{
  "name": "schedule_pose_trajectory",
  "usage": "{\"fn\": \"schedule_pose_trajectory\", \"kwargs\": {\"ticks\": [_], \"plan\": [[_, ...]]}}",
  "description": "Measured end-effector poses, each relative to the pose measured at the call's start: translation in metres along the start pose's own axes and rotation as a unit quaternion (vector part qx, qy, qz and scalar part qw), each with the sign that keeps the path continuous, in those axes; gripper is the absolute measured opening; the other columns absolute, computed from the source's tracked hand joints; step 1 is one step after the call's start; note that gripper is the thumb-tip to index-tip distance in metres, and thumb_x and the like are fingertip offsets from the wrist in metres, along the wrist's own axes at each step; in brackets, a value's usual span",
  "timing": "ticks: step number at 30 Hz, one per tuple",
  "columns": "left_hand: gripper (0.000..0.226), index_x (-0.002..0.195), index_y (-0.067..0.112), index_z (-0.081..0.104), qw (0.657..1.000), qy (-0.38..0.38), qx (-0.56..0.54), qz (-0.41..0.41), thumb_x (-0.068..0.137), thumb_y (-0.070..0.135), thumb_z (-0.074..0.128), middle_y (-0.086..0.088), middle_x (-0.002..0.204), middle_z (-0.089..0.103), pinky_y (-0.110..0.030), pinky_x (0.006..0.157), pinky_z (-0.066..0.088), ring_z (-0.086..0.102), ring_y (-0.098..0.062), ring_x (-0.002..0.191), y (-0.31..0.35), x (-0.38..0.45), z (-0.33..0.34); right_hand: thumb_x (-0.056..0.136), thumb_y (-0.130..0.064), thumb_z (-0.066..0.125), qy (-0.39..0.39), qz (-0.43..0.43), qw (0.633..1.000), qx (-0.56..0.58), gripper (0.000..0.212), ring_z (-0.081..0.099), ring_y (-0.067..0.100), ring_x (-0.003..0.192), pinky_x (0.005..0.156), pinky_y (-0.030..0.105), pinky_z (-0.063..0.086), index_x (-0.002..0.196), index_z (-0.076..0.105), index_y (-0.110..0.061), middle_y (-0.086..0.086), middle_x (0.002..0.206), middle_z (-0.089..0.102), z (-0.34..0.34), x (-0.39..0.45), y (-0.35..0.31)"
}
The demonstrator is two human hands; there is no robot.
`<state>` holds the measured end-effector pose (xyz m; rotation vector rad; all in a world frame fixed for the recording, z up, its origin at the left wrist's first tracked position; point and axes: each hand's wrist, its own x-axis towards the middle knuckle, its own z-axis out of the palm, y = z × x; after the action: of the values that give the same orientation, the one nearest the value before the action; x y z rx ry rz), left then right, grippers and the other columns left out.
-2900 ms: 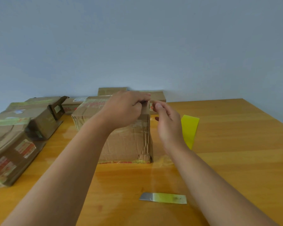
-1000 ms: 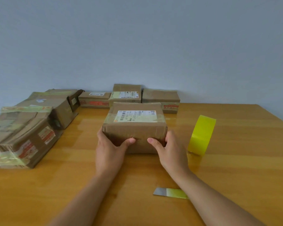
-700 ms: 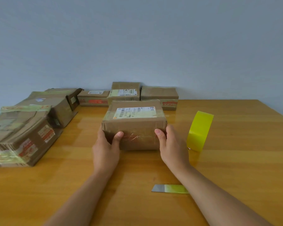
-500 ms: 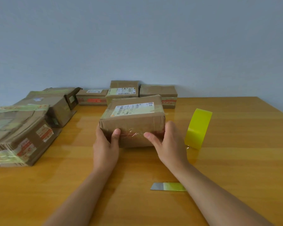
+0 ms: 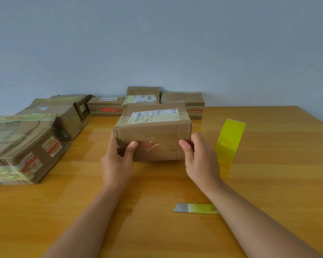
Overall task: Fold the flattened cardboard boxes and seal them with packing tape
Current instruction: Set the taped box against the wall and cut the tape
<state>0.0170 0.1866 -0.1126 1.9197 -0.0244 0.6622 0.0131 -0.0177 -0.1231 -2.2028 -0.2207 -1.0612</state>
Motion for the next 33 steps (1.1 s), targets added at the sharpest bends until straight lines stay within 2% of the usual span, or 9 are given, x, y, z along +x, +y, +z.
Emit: {"fn": "schedule_pose_trajectory", "kwargs": {"ticks": [6,9,12,16,19,22,26,30,33], "plan": [[0.046,0.145,0.018,0.044,0.996,-0.003,-0.069,0.051,0.101,0.033,0.05,0.027,0.123,0.058,-0.015,0.087,0.05,0.057,0.004,0.114,-0.006,0.001,-0.001,0.1,-0.035,0.053,0.016,0.063,0.994,0.083,0.031,0.06,0.002,0.07,0.057,0.014,0.046,0.114,0.063,-0.008,-0.015,0.081,0.06,-0.008,-0.001,-0.011],[0.029,0.129,0.019,0.053,0.997,0.029,-0.04,0.056,0.101,0.028,0.05,0.037,0.103,0.06,-0.012,0.077,0.048,0.057,0.012,0.098,-0.004,-0.001,0.001,0.101,-0.024,0.054,0.041,0.061,0.995,0.063,0.021,0.056,-0.002,0.057,0.048,0.009,0.033,0.096,0.068,-0.01,-0.025,0.062,0.048,-0.008,-0.003,-0.014],[0.029,0.125,0.016,0.055,0.996,0.057,-0.033,0.064,0.099,0.029,0.051,0.036,0.094,0.058,-0.012,0.068,0.047,0.057,0.012,0.089,0.006,-0.003,0.001,0.099,-0.015,0.054,0.072,0.053,0.993,0.078,0.021,0.048,-0.005,0.051,0.043,0.006,0.026,0.081,0.063,-0.013,-0.018,0.047,0.031,-0.014,0.0,-0.022],[0.044,0.13,0.003,0.051,0.989,0.085,-0.024,0.115,0.099,0.034,0.048,0.01,0.097,0.062,-0.009,0.061,0.042,0.059,-0.009,0.083,0.025,-0.001,-0.007,0.102,-0.022,0.045,0.073,0.057,0.987,0.129,0.027,0.041,0.002,0.047,0.043,0.012,0.02,0.077,0.041,-0.032,-0.01,0.048,0.034,-0.025,0.007,-0.038],[0.051,0.138,0.002,0.047,0.986,0.086,-0.022,0.143,0.097,0.033,0.046,0.002,0.107,0.06,-0.004,0.064,0.04,0.054,-0.01,0.09,0.044,0.004,-0.01,0.103,-0.023,0.049,0.068,0.113,0.969,0.207,0.033,0.044,-0.001,0.05,0.047,0.011,0.027,0.074,0.045,-0.037,-0.019,0.052,0.048,-0.04,0.018,-0.047],[0.052,0.136,-0.001,0.047,0.982,0.083,-0.042,0.164,0.096,0.032,0.046,0.008,0.103,0.06,-0.002,0.064,0.04,0.054,0.003,0.086,0.069,0.01,-0.007,0.097,-0.023,0.059,0.09,0.158,0.941,0.284,0.012,0.052,-0.006,0.055,0.056,0.006,0.038,0.087,0.064,-0.026,-0.021,0.056,0.05,-0.065,0.031,-0.054],[0.042,0.136,-0.001,0.045,0.976,0.079,-0.078,0.186,0.101,0.022,0.049,0.025,0.106,0.053,-0.004,0.072,0.042,0.052,0.018,0.093,0.099,0.024,0.013,0.091,-0.022,0.071,0.107,0.2,0.923,0.311,0.011,0.051,0.01,0.051,0.059,0.015,0.043,0.08,0.075,-0.02,0.002,0.055,0.06,-0.108,0.051,-0.056],[0.048,0.14,-0.001,0.036,0.965,0.05,-0.129,0.223,0.101,0.024,0.048,0.01,0.119,0.055,-0.018,0.089,0.048,0.053,0.007,0.109,0.132,0.03,0.039,0.08,-0.032,0.065,0.077,0.262,0.86,0.43,0.016,0.07,0.015,0.086,0.081,0.031,0.053,0.082,0.075,-0.02,-0.002,0.084,0.075,-0.156,0.072,-0.041],[0.047,0.143,0.006,0.031,0.952,-0.004,-0.158,0.263,0.1,0.018,0.047,0.005,0.127,0.054,-0.019,0.095,0.045,0.054,-0.003,0.117,0.151,0.027,0.06,0.089,-0.054,0.057,0.01,0.271,0.844,0.462,0.031,0.062,0.009,0.079,0.071,0.025,0.045,0.101,0.07,-0.028,-0.009,0.094,0.073,-0.185,0.086,-0.024]]}}
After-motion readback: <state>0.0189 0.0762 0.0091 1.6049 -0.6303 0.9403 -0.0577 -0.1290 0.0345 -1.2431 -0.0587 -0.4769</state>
